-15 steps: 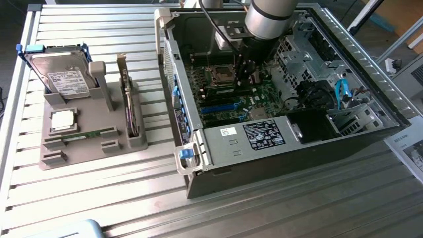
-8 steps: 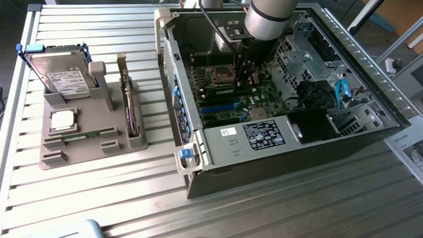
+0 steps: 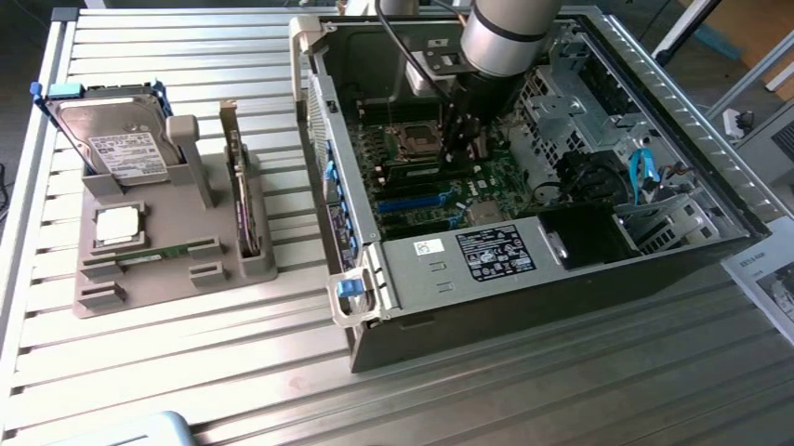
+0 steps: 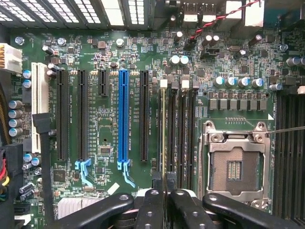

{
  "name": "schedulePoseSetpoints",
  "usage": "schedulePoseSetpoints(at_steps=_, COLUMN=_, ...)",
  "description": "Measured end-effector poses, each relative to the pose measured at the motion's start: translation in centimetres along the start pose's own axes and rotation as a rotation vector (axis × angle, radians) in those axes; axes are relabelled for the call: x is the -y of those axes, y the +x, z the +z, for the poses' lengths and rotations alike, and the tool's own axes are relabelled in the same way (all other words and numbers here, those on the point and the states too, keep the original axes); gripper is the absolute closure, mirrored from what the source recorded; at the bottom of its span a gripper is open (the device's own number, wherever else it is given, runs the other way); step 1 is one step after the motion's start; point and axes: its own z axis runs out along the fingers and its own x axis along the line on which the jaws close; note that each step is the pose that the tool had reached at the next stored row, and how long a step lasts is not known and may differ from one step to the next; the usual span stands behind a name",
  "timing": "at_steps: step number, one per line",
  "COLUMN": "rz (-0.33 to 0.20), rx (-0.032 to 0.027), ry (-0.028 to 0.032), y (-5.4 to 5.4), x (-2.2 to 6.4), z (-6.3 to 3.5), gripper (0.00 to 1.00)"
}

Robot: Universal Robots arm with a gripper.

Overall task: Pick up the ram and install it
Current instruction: 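Insert the ram into the slot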

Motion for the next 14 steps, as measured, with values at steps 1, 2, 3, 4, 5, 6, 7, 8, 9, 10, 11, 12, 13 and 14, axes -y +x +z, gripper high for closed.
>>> schedulePoseSetpoints(at_steps=1, rz=0.000, rx=-0.0001, ry=0.0001, y=0.00, x=0.04, z=-0.01, gripper=0.88)
schedulePoseSetpoints(at_steps=2, rz=0.000, rx=-0.0001, ry=0.0000, y=0.00, x=0.04, z=-0.01, gripper=0.88)
schedulePoseSetpoints(at_steps=3, rz=0.000, rx=-0.0001, ry=0.0000, y=0.00, x=0.05, z=-0.01, gripper=0.88)
schedulePoseSetpoints(at_steps=4, rz=0.003, rx=-0.0001, ry=0.0001, y=0.00, x=0.05, z=0.00, gripper=0.88)
schedulePoseSetpoints(at_steps=5, rz=0.008, rx=0.0000, ry=0.0002, y=-0.01, x=0.05, z=0.00, gripper=0.88)
schedulePoseSetpoints(at_steps=6, rz=0.012, rx=0.0000, ry=0.0003, y=-0.01, x=0.05, z=0.01, gripper=0.88)
schedulePoseSetpoints(at_steps=7, rz=0.015, rx=0.0000, ry=0.0004, y=-0.01, x=0.05, z=0.01, gripper=0.88)
schedulePoseSetpoints(at_steps=8, rz=0.017, rx=0.0001, ry=0.0005, y=-0.01, x=0.05, z=0.01, gripper=0.88)
schedulePoseSetpoints(at_steps=9, rz=0.018, rx=0.0001, ry=0.0005, y=-0.01, x=0.05, z=0.02, gripper=0.88)
schedulePoseSetpoints(at_steps=10, rz=0.018, rx=0.0002, ry=0.0006, y=-0.01, x=0.05, z=0.02, gripper=0.88)
schedulePoseSetpoints(at_steps=11, rz=0.018, rx=0.0001, ry=0.0005, y=-0.01, x=0.05, z=0.02, gripper=0.88)
schedulePoseSetpoints(at_steps=12, rz=0.018, rx=0.0003, ry=0.0006, y=-0.01, x=0.05, z=0.03, gripper=0.88)
schedulePoseSetpoints(at_steps=13, rz=0.018, rx=0.0006, ry=0.0006, y=-0.01, x=0.05, z=0.05, gripper=0.88)
schedulePoseSetpoints(at_steps=14, rz=0.018, rx=0.0009, ry=0.0007, y=-0.01, x=0.05, z=0.08, gripper=0.88)
